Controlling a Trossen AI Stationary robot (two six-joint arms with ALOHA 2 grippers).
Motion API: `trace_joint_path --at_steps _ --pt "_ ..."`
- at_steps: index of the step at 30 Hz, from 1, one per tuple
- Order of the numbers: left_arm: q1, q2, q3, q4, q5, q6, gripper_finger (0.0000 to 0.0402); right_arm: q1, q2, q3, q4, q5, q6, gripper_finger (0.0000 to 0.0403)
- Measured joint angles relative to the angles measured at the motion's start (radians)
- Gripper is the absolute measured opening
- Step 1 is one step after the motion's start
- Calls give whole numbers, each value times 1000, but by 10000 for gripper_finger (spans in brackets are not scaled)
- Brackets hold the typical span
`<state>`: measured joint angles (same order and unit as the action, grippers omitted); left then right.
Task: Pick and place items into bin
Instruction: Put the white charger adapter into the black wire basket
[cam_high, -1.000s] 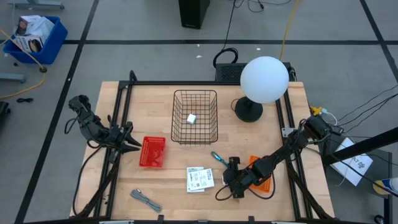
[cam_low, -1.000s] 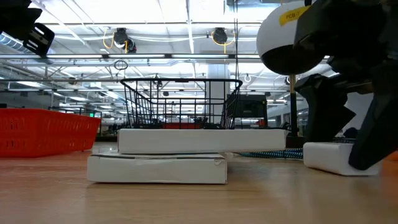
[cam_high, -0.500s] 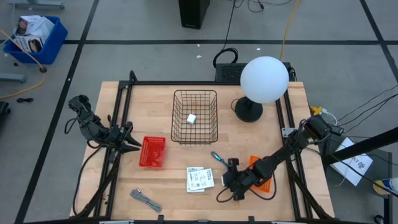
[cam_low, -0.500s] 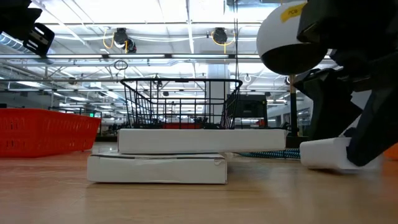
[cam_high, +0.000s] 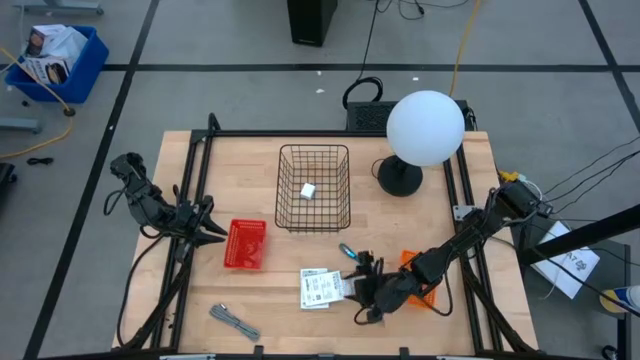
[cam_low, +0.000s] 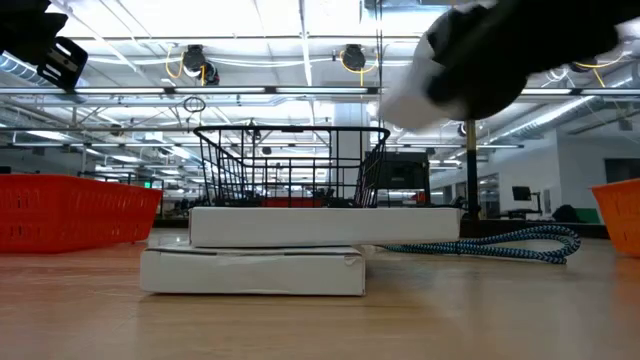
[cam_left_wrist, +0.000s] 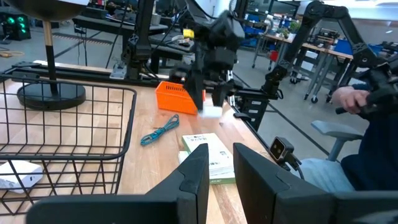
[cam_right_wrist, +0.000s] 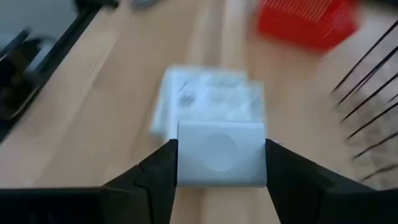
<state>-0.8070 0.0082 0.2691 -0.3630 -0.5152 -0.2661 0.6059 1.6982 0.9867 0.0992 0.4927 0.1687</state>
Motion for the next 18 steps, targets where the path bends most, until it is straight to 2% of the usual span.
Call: trace_joint_path --at_steps 5,12,15,18 --pt "0 0 0 0 0 0 77 -70 -3 0 179 90 -184 196" --pt "0 0 0 0 0 0 77 -233 -4 1 445 107 -377 198" --pt "0 0 0 0 0 0 77 -313 -4 31 472 107 -405 196" --pt "0 0 0 1 0 0 76 -395 -4 81 422 69 -359 197"
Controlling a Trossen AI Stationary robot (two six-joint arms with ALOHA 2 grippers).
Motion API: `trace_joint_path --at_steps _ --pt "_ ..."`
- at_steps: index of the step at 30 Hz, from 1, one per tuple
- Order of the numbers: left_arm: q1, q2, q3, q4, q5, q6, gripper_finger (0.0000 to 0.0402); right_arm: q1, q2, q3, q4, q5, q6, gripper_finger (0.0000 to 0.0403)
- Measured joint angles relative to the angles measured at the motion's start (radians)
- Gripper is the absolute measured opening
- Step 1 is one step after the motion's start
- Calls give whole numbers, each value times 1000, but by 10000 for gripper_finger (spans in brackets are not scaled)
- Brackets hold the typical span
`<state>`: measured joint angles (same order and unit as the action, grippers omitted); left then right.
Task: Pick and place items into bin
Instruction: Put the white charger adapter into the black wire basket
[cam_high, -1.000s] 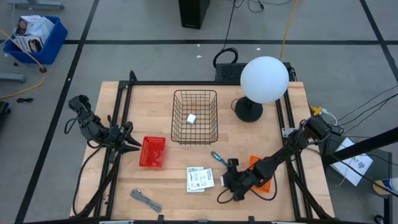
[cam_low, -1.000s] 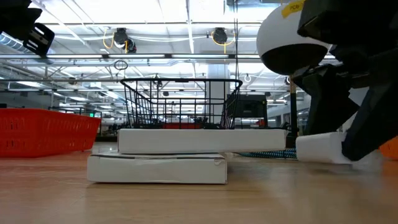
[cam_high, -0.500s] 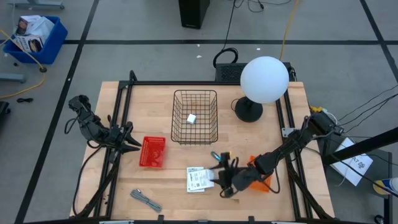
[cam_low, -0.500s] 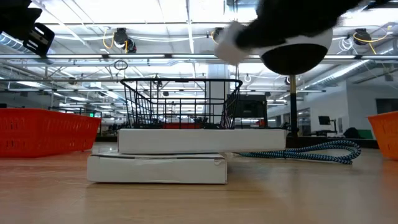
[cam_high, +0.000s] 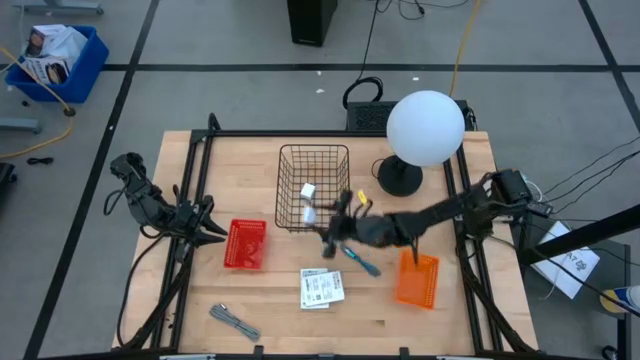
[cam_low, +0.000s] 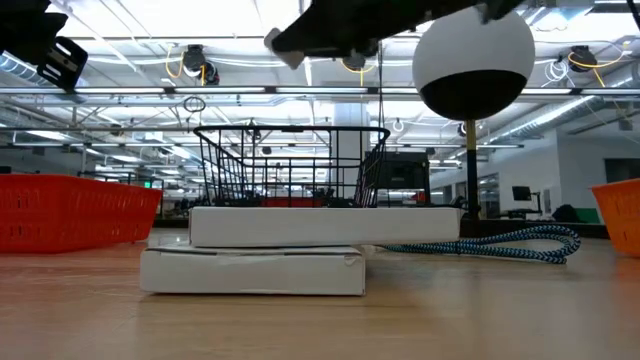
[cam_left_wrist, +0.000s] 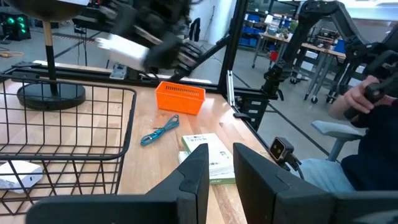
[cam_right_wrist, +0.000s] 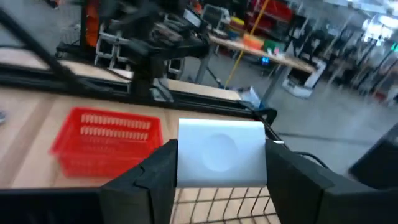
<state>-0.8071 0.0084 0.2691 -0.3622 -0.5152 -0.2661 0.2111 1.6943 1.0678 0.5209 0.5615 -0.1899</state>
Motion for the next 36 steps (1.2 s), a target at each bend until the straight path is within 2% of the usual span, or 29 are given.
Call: trace_joint_path --at_steps 10,12,16,20,25,33,36 --pt "0 0 0 0 0 0 76 -230 0 170 -415 -247 323 197" --pt "0 0 0 0 0 0 77 -258 0 186 -471 -249 359 198" --pt "0 0 0 -1 0 0 77 -291 32 187 -503 -259 400 197" --pt "0 0 0 4 0 0 77 -313 83 187 -490 -331 418 198" --pt "0 0 0 14 0 0 77 -330 148 184 -509 -366 446 198" --pt "0 0 0 16 0 0 76 -361 218 186 -525 -556 536 198" --pt "0 0 0 16 0 0 76 -362 242 187 -535 -585 549 198"
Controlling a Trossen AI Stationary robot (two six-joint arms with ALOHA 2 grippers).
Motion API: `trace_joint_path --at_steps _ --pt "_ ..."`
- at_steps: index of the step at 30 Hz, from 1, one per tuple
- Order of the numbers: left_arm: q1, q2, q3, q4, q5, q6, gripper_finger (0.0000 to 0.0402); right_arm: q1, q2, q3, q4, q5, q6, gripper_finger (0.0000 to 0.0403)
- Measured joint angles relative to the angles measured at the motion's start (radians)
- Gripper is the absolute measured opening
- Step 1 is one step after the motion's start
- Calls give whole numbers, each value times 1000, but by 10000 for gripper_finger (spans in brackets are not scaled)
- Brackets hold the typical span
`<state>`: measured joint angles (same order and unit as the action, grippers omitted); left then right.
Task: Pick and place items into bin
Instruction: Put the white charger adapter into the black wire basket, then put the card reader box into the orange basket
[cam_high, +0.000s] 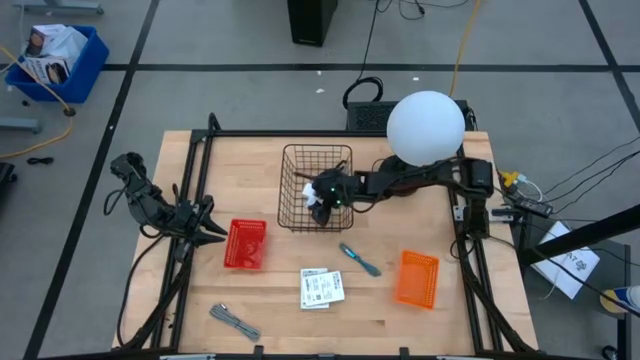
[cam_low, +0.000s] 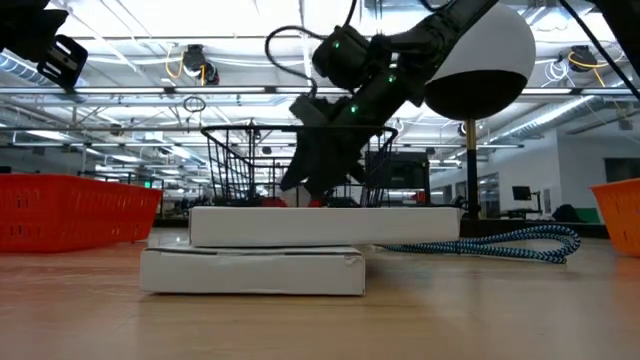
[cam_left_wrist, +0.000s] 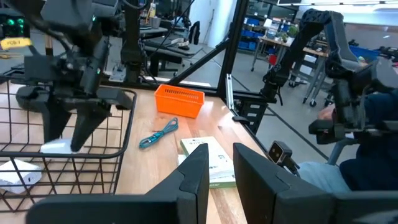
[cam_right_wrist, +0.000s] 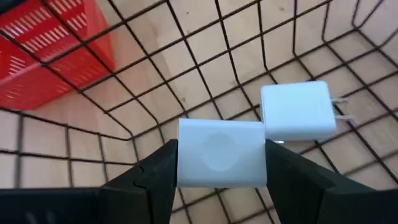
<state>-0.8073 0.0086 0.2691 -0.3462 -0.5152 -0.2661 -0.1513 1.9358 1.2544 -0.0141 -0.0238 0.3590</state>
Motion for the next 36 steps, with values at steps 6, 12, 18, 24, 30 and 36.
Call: trace_joint_path --at_steps 6,12,18,24,30,36 --pt "0 0 0 0 0 0 77 11 22 -1 29 -1 -56 213" --pt "0 0 0 0 0 0 76 23 23 -1 61 0 -64 253" --pt "0 0 0 0 0 0 77 28 14 -1 54 23 -73 283" --pt "0 0 0 0 0 0 77 79 -38 -1 119 23 -155 279" --pt "0 0 0 0 0 -6 76 160 -120 -1 123 25 -231 272" --pt "0 0 0 16 0 -70 77 283 -192 -1 113 26 -251 265"
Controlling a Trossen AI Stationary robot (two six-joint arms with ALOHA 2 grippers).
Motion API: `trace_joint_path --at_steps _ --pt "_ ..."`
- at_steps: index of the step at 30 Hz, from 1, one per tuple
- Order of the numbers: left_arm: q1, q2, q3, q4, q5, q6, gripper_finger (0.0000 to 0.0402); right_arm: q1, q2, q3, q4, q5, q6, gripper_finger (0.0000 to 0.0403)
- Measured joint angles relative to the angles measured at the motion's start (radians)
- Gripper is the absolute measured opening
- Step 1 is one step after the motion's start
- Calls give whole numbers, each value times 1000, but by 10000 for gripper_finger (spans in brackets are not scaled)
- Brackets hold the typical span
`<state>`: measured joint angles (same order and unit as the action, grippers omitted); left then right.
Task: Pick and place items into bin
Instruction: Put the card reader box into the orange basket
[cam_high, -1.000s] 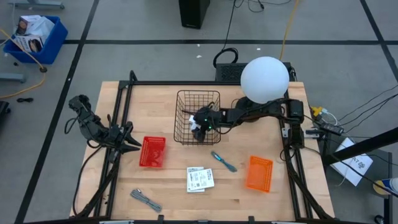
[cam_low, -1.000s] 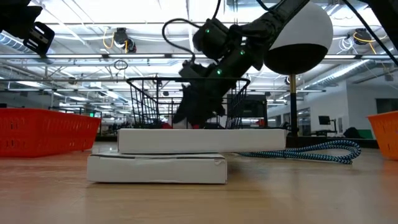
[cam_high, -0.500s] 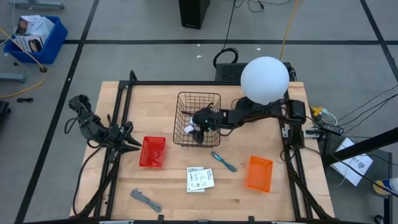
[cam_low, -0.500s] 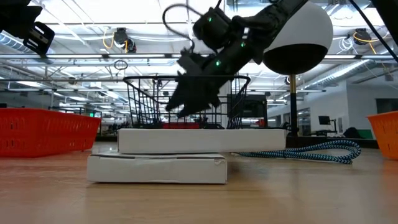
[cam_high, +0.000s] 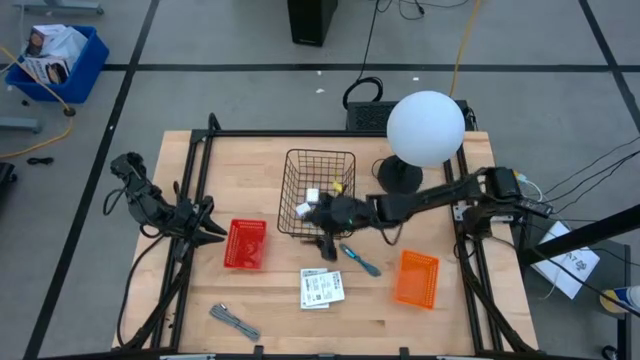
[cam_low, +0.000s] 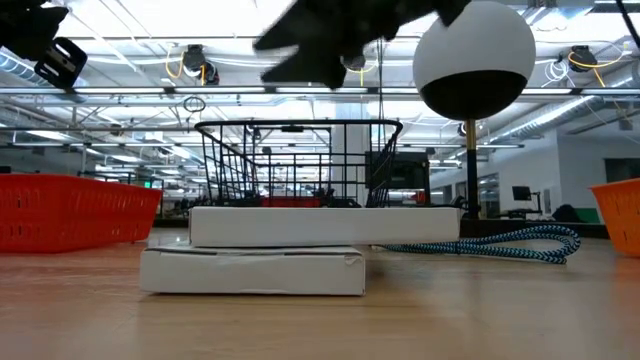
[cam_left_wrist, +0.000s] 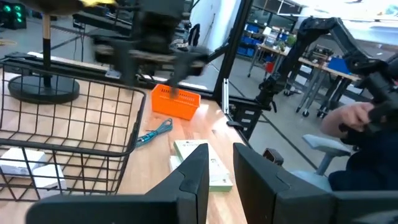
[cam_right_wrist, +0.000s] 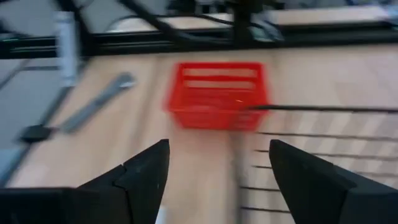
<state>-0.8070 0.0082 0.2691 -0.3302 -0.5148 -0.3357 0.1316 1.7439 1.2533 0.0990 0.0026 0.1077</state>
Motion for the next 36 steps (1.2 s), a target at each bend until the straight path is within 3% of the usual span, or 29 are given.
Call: trace_joint_path --at_steps 6,12,16,19,25,32,36 --pt "0 0 0 71 -20 -2 77 176 -19 0 -44 0 35 258" --pt "0 0 0 167 -35 -21 77 337 -18 -7 -69 -4 239 258" --pt "1 0 -1 239 -140 35 77 420 -18 -10 -65 -5 396 258" --pt "2 0 -1 247 -211 14 77 451 -18 -10 -66 3 558 256" --pt "2 39 -1 250 -307 -53 76 523 -18 -76 -24 162 903 264" --pt "2 129 -1 274 -346 -112 76 525 -18 -261 277 286 1187 278" --pt "2 178 -2 275 -343 -134 76 509 -18 -343 356 333 1300 275"
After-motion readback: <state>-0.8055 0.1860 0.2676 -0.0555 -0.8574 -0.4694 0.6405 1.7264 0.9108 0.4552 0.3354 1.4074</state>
